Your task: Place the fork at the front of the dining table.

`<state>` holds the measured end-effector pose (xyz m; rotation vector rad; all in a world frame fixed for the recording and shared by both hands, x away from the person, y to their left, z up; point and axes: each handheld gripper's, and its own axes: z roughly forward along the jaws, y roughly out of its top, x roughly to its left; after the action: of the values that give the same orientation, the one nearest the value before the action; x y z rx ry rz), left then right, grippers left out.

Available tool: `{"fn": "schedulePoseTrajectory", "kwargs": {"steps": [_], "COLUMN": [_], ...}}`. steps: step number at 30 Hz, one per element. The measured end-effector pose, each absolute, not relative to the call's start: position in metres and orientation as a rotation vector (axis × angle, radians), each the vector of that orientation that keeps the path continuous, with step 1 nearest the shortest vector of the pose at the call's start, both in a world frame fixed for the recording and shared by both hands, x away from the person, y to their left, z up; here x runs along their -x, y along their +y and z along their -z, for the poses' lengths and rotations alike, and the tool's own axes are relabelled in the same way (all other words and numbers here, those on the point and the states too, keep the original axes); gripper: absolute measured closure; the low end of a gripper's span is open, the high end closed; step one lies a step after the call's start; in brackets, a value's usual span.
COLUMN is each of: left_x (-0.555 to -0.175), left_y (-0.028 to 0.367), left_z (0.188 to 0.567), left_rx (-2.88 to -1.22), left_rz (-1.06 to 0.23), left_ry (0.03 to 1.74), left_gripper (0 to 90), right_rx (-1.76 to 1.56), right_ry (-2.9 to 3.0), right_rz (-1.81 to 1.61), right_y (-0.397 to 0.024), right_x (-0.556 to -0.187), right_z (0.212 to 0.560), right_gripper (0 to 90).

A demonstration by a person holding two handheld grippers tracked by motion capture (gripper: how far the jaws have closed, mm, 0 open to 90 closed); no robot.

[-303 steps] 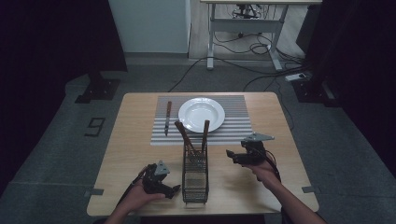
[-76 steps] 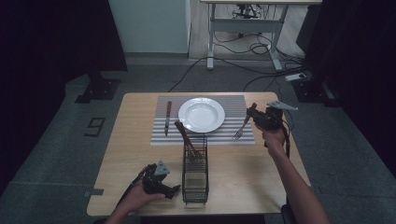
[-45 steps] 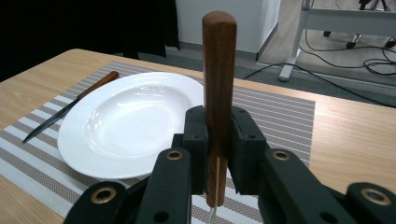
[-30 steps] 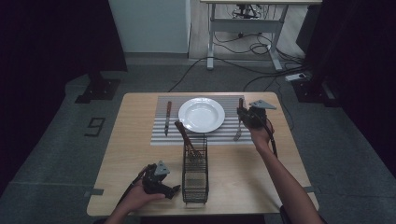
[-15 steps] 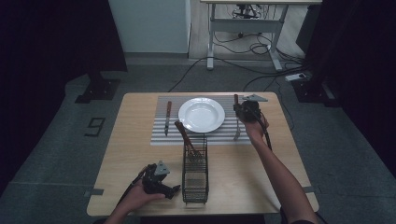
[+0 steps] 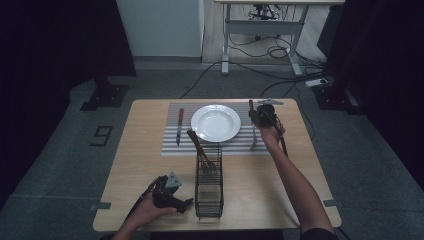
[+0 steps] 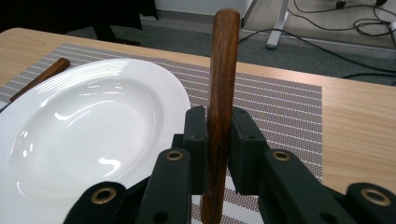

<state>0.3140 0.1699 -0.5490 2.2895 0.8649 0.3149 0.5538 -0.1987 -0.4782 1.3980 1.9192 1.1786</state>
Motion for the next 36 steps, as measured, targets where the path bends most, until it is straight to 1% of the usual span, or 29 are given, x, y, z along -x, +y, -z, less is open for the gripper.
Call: {"fn": "schedulePoseTrajectory", "kwargs": {"steps": [14,22,27,36], "left_x": [-0.314,-0.314,-0.314,-0.314], "left_y": [0.170,0.170,0.170,0.170], "left_z": [0.549,0.549,0.549,0.549], "left_rx": [-2.291,-2.292,-2.292,-2.292], "left_rz": [-0.316,-0.315,-0.315,-0.315], "left_ry": [0.864,0.862,0.861,0.861], "left_gripper": [0.0,0.0,0.0,0.0], "right_rx": [-1.492,-1.551,-1.565,-1.578], "right_ry": [1.942,1.969,1.985,1.990], "right_rz": [-1.119,-1.073,-1.047,-0.993], "right_y": [-0.200,-0.195,-0.189,-0.186], "right_x": [-0.575,-0.589,-0.592,-0.599], "right_z": [0.493,0.514,0.524,0.532], "right_gripper": [78.2,77.8,77.9,77.3]}}
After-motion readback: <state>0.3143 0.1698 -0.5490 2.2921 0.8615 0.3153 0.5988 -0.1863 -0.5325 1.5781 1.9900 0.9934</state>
